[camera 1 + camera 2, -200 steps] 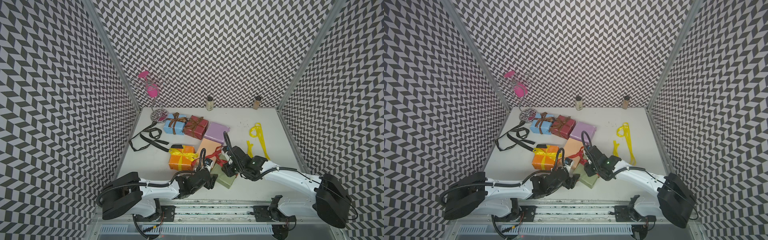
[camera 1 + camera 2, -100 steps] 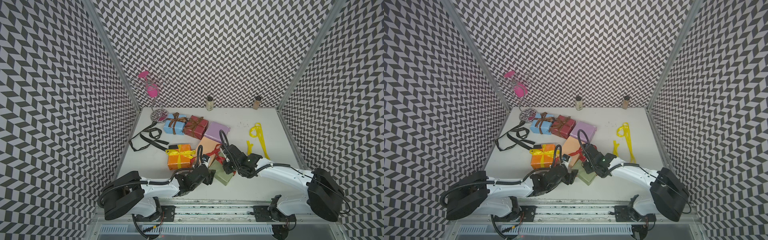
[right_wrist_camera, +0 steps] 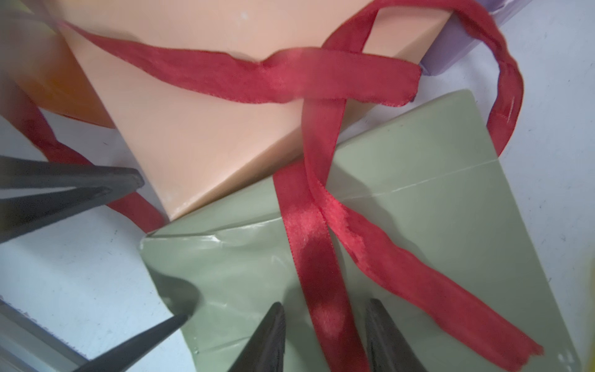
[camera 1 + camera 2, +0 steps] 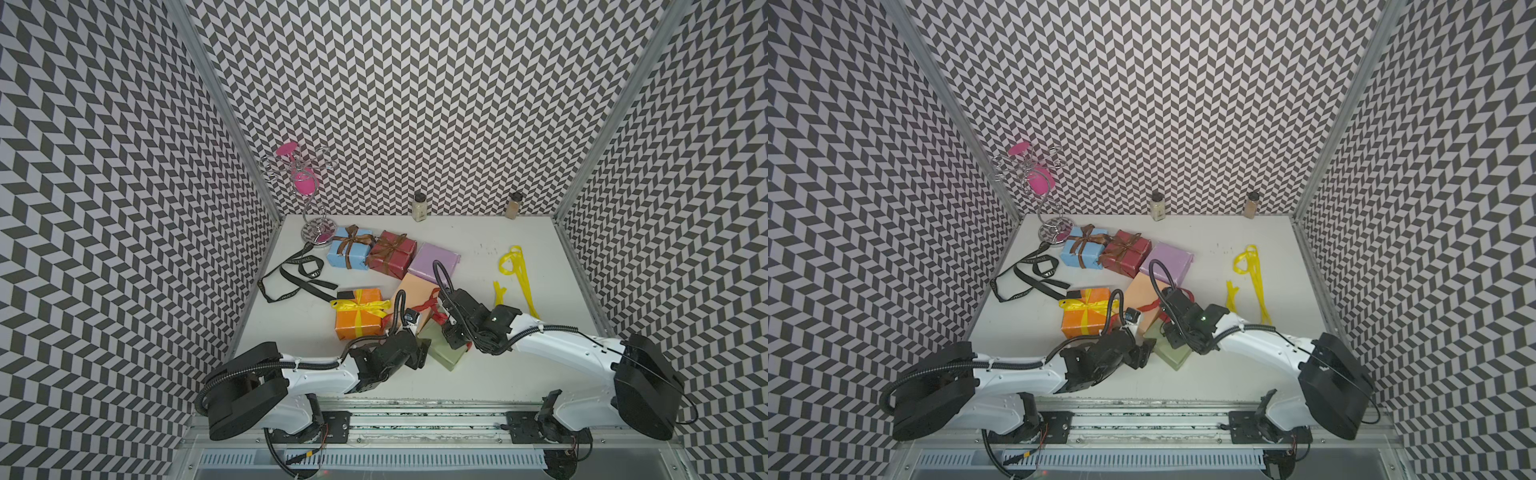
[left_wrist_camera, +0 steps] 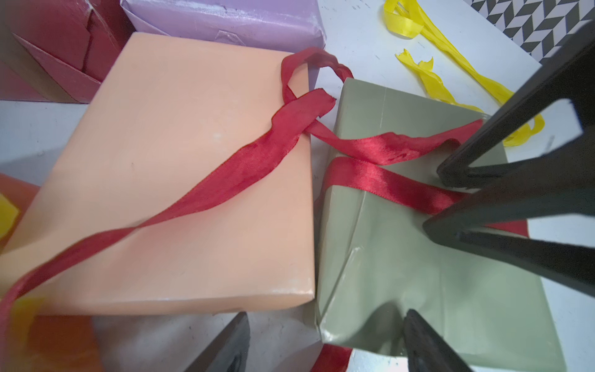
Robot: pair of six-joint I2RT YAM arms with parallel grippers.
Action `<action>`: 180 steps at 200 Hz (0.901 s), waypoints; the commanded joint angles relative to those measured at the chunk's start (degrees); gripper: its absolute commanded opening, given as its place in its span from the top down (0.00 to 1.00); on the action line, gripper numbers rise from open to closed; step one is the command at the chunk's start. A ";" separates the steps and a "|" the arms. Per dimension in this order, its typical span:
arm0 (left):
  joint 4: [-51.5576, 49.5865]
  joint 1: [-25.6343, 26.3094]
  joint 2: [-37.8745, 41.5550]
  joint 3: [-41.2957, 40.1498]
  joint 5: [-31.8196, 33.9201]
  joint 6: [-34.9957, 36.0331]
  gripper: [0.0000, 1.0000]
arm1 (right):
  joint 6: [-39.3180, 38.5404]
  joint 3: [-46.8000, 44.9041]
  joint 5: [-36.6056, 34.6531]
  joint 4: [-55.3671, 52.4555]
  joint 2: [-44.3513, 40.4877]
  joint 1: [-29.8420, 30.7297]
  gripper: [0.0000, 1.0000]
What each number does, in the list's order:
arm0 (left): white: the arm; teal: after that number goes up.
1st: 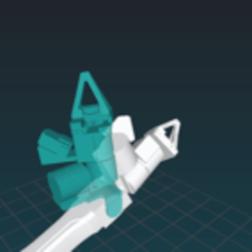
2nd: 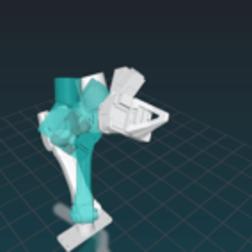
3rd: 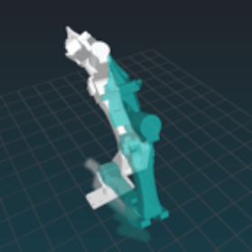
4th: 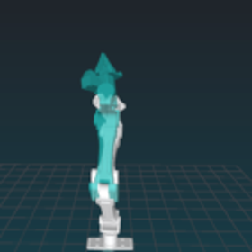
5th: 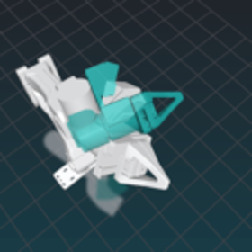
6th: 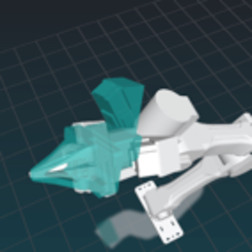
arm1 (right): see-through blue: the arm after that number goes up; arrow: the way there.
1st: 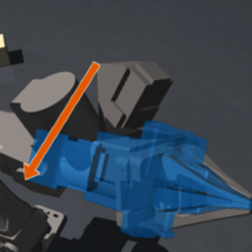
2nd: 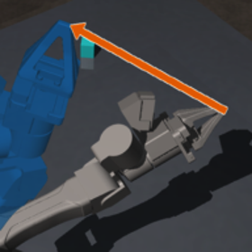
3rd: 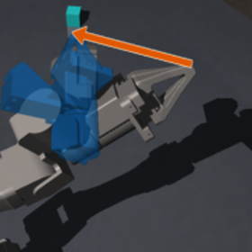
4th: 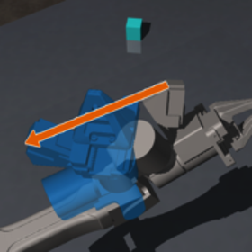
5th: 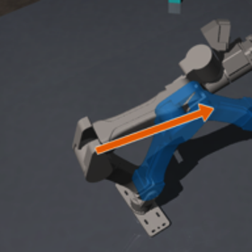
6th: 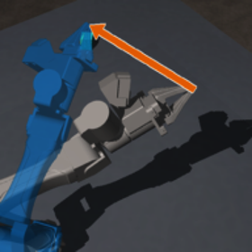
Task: Untie the ribbon bows on the gift boxes
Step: Pull the ribbon from the gift box.
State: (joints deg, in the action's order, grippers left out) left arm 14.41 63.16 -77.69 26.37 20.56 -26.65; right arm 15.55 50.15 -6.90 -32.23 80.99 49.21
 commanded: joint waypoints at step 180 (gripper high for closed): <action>-3.52 -0.95 0.35 1.53 1.41 1.86 0.25 | -0.79 -0.40 9.78 4.48 -5.66 -3.28 1.00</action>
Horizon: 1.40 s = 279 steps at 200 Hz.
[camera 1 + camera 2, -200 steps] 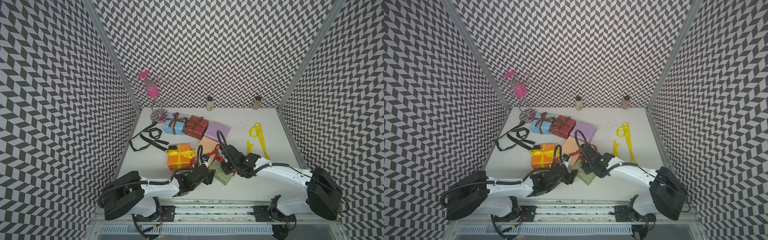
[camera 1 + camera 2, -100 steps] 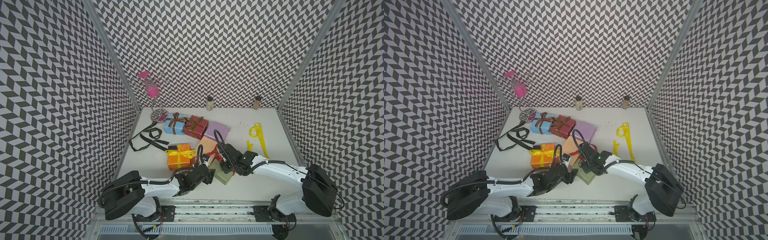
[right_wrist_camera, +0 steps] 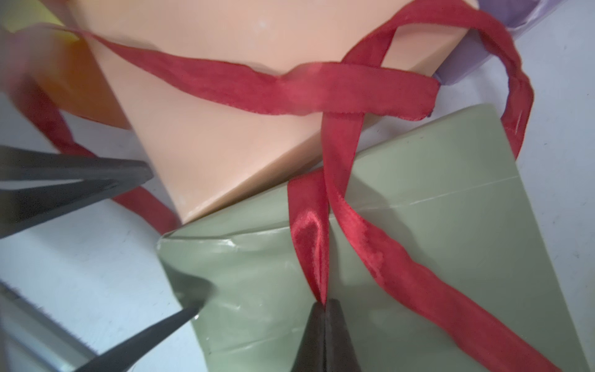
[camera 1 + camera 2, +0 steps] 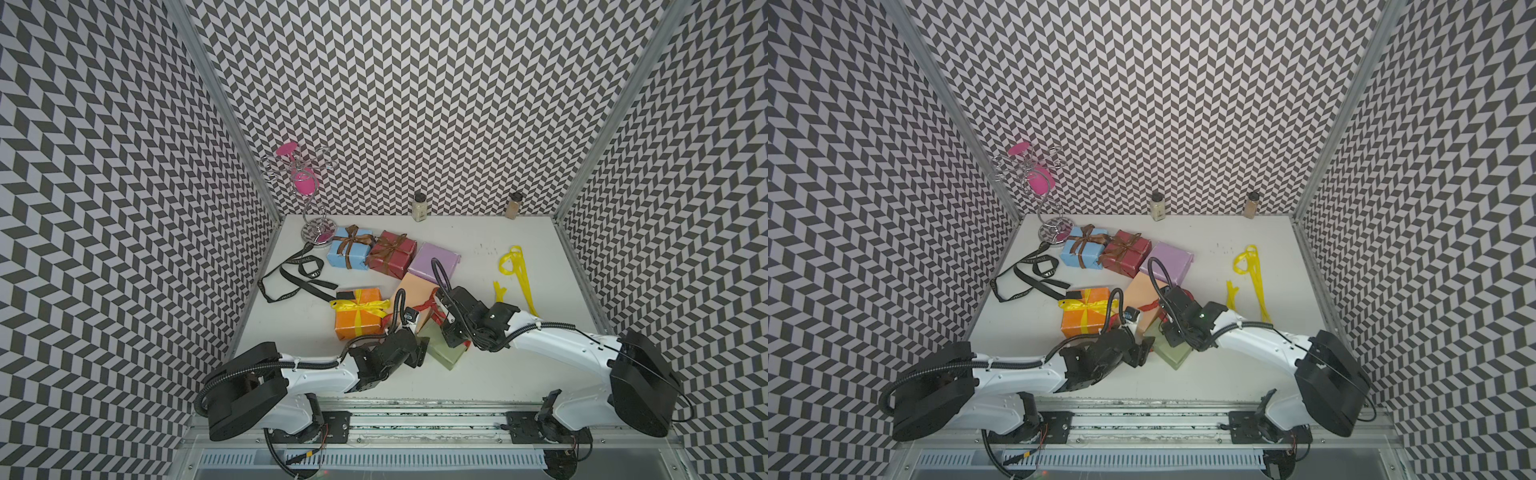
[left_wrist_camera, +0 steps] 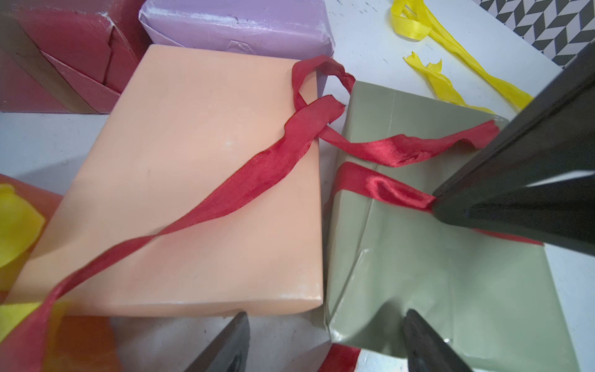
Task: Untie the ribbon bows on the gift boxes
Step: Pull the ribbon from the gift box.
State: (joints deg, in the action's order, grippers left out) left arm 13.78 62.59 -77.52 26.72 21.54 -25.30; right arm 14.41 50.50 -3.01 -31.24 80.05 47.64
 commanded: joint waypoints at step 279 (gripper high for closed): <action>-4.91 -0.36 -2.82 9.25 0.32 2.36 0.23 | -1.67 21.33 13.38 4.78 -22.06 -11.25 1.00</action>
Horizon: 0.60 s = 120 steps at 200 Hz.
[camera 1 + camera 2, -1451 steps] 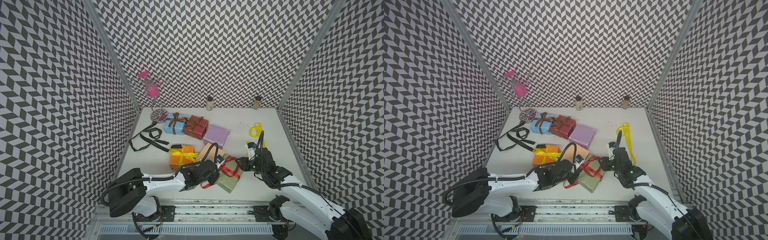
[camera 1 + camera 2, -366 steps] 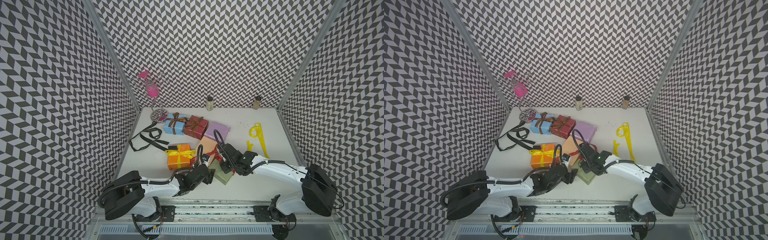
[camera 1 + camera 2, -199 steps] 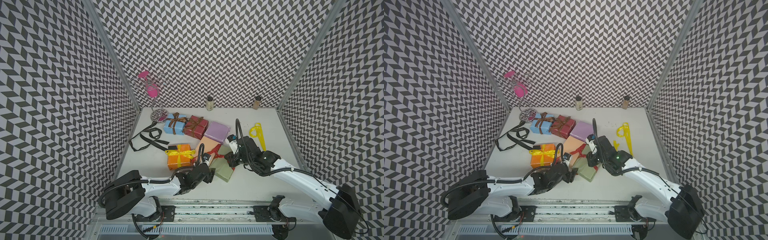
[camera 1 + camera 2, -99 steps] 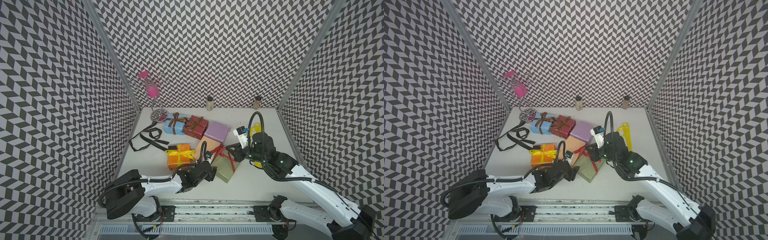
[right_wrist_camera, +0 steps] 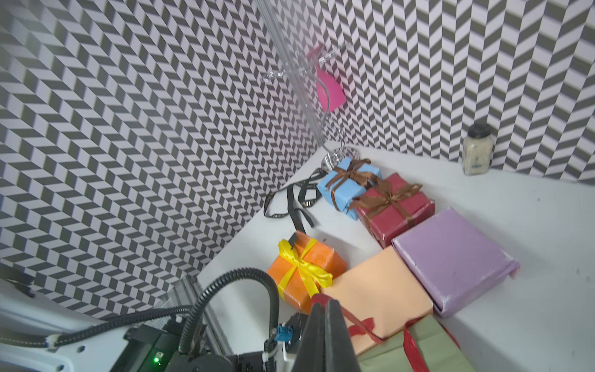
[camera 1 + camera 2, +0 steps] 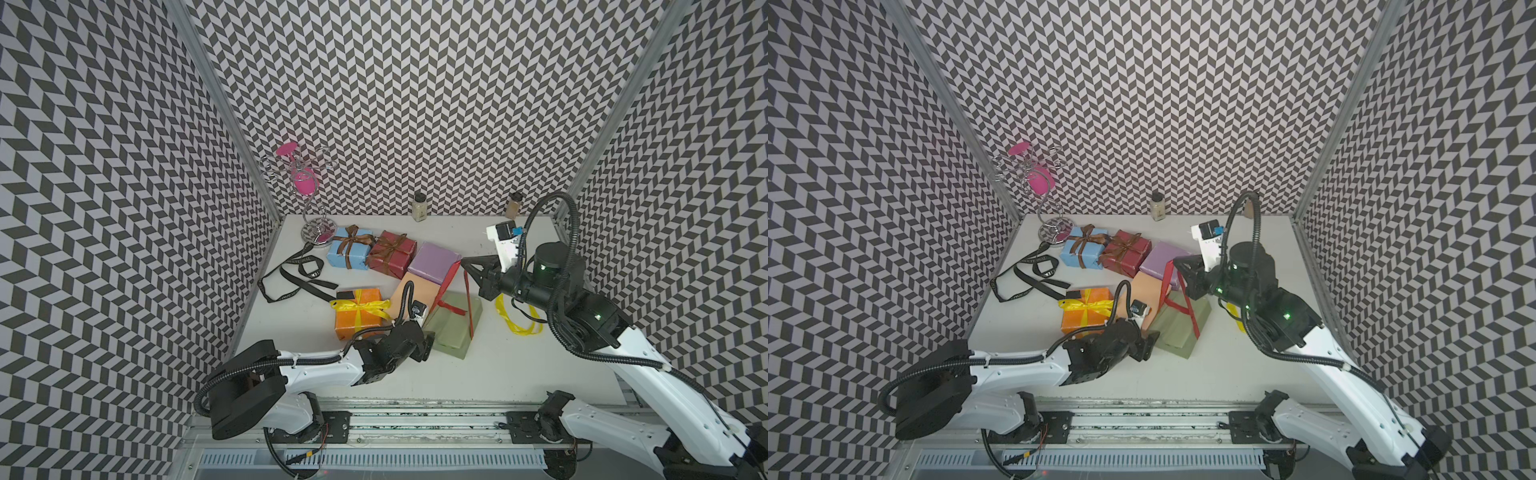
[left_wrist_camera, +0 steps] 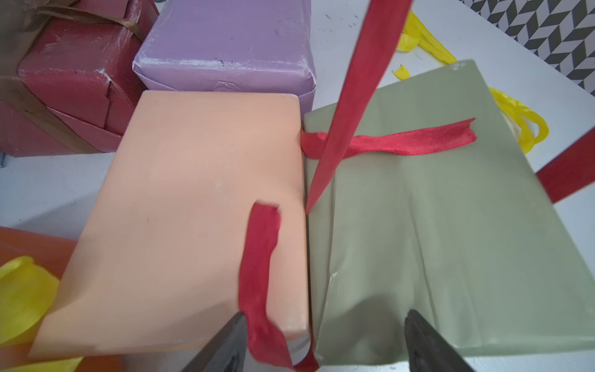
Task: Untie the ribbon bows on the gift boxes
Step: Pull the ribbon from the gift box.
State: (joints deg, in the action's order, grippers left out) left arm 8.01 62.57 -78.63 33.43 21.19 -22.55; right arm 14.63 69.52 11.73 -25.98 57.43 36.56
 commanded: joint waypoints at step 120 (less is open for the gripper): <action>3.27 -0.34 -8.12 4.61 -0.61 -1.01 0.22 | -5.22 18.46 -11.00 -3.37 1.67 -0.25 1.00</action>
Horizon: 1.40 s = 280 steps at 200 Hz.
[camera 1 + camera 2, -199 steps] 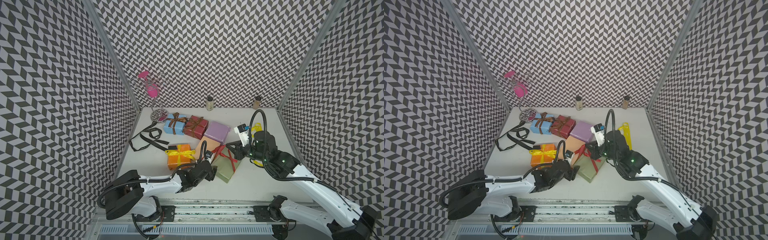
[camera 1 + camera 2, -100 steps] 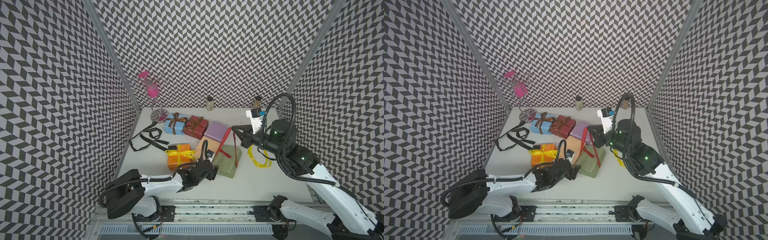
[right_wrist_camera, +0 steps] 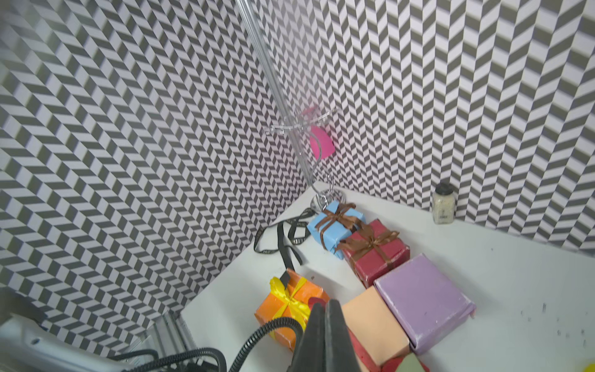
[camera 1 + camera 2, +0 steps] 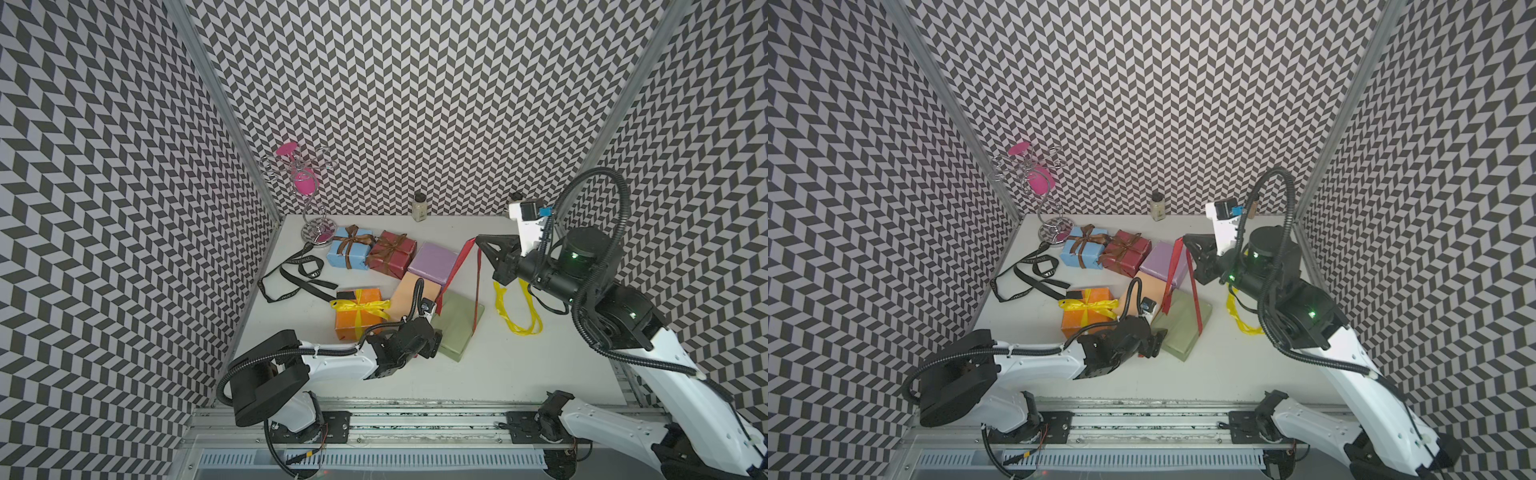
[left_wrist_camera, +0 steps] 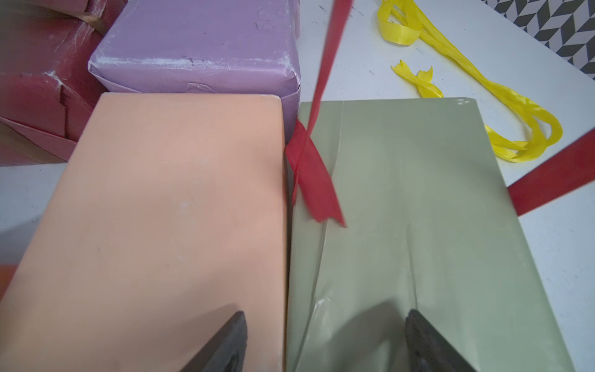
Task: Untie the ribbon bows on the gift boxes
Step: Pull the ribbon from the gift box.
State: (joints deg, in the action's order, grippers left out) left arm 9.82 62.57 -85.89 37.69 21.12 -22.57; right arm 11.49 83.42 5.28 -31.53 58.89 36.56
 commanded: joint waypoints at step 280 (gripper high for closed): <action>-1.72 -0.34 -0.49 4.16 -0.91 1.44 0.22 | -33.99 36.66 -36.54 22.41 7.65 -0.17 1.00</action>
State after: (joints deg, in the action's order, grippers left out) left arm 11.25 62.41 -88.12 39.59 20.45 -22.09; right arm -17.76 121.95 -27.51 -14.55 67.44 36.56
